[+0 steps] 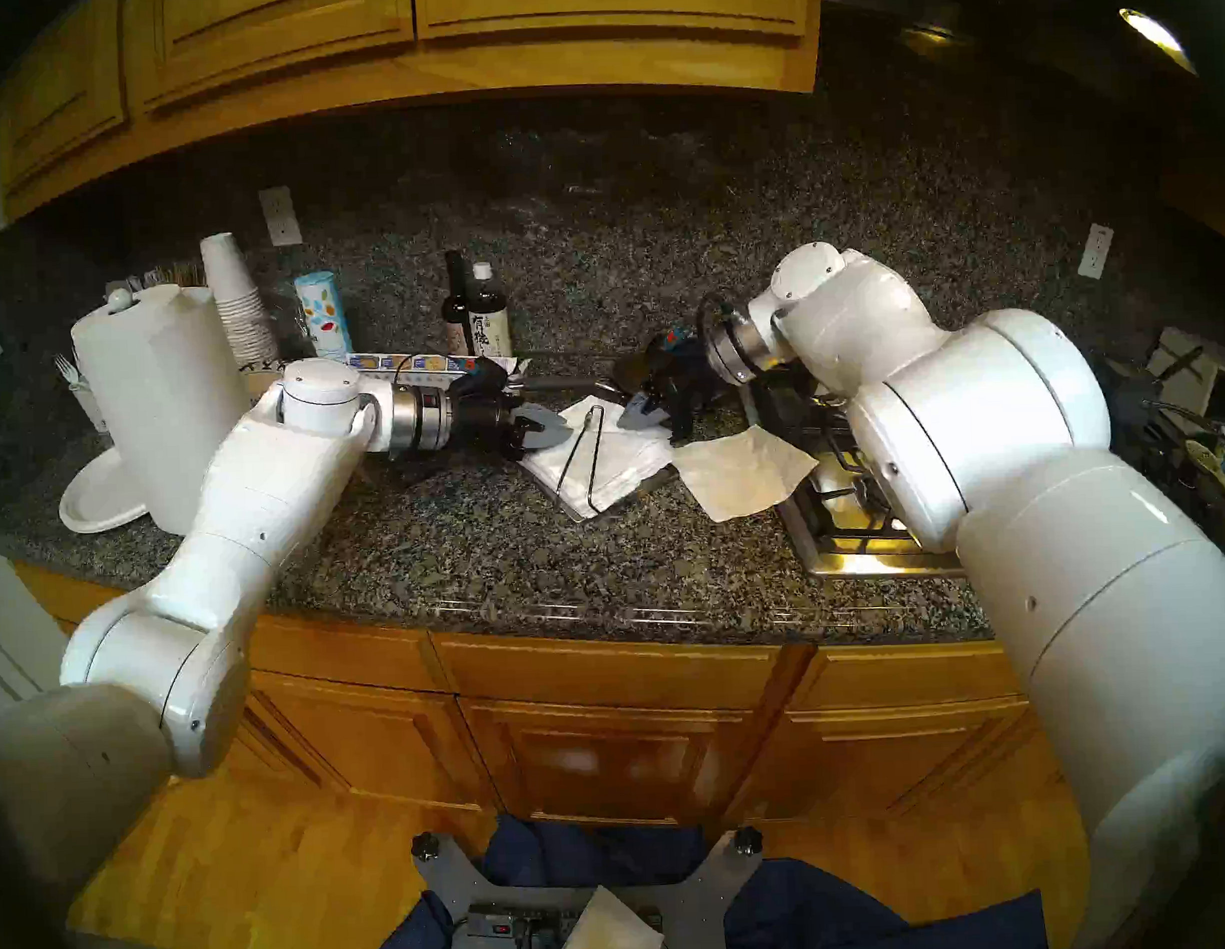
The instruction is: Take napkin out of napkin holder
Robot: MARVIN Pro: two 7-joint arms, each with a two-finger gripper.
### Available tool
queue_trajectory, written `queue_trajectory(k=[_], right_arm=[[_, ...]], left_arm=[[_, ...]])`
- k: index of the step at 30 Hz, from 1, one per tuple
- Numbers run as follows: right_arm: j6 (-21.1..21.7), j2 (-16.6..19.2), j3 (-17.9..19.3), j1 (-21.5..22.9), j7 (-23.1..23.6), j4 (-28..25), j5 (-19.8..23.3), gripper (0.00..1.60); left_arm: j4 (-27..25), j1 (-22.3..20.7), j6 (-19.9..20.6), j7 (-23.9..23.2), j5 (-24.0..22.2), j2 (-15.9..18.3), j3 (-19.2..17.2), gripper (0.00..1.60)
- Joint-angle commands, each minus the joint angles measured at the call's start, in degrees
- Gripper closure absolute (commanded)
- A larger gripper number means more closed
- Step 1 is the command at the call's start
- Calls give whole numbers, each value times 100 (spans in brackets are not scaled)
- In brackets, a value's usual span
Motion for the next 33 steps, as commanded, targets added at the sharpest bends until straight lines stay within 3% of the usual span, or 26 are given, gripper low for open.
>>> queue_trajectory(k=[1, 6, 9, 11, 24, 28, 33], right_arm=[[22, 22, 50, 275, -27, -107, 38, 127], [17, 33, 60, 275, -18, -107, 40, 128], [12, 42, 70, 272, -10, -106, 46, 128], [12, 55, 76, 266, -6, -101, 48, 128], [11, 109, 111, 246, 11, -92, 54, 127], [10, 117, 120, 245, 18, -95, 54, 127], [8, 132, 131, 246, 26, -94, 56, 126]], left_arm=[[-55, -342, -45, -55, -28, -81, -26, 18], [53, -396, -71, -64, -12, -154, -22, 26], [121, -418, -92, -74, -37, -210, -40, 36], [159, -442, -88, -92, -77, -246, -75, 51], [359, -521, -417, 99, 77, -348, -33, 46], [456, -582, -521, 147, 96, -355, -42, 54], [545, -612, -655, 92, 118, -352, -9, 52]])
